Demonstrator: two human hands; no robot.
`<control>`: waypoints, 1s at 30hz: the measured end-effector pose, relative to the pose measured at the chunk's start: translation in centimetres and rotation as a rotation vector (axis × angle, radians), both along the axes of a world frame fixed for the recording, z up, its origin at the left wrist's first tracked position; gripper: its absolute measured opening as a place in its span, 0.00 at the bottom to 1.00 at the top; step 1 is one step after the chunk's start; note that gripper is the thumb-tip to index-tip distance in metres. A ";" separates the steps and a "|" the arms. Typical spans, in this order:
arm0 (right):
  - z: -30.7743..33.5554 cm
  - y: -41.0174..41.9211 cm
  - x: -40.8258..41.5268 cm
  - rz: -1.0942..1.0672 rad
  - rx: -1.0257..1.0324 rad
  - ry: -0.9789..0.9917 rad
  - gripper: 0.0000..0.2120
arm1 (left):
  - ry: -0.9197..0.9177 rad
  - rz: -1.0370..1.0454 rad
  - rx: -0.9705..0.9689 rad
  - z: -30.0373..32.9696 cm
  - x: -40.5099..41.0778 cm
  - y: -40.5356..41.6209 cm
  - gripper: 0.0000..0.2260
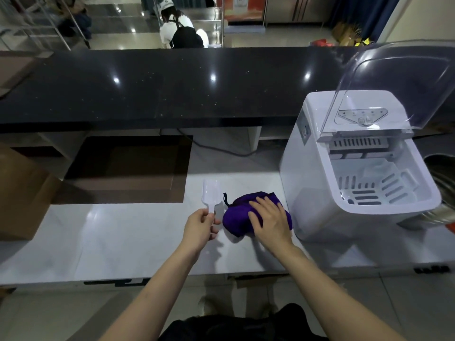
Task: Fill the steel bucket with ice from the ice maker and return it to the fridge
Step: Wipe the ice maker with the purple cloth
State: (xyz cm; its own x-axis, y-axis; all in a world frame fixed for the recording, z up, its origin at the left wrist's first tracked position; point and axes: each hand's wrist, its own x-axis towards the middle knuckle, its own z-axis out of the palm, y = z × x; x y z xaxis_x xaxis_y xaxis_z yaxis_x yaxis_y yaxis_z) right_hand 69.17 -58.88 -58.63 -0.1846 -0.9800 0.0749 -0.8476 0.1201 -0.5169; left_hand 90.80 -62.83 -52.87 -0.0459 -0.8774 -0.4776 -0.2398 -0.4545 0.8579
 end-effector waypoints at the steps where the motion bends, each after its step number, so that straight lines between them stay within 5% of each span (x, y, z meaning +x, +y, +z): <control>1: 0.2 -0.3 0.2 -0.023 0.010 -0.002 0.27 | 0.002 -0.016 -0.002 0.0 0.1 -0.1 0.08; 8: -0.7 -0.3 2.9 -0.021 0.356 0.169 0.28 | -0.022 -0.102 -0.022 0.1 0.7 -0.4 0.08; 24: -1.7 -7.9 2.1 0.046 0.549 0.275 0.29 | -0.054 0.009 -0.064 0.3 0.2 -0.3 0.08; 30: -2.3 -3.5 2.9 0.039 0.475 0.236 0.29 | -0.043 0.022 -0.036 0.3 -0.2 0.8 0.09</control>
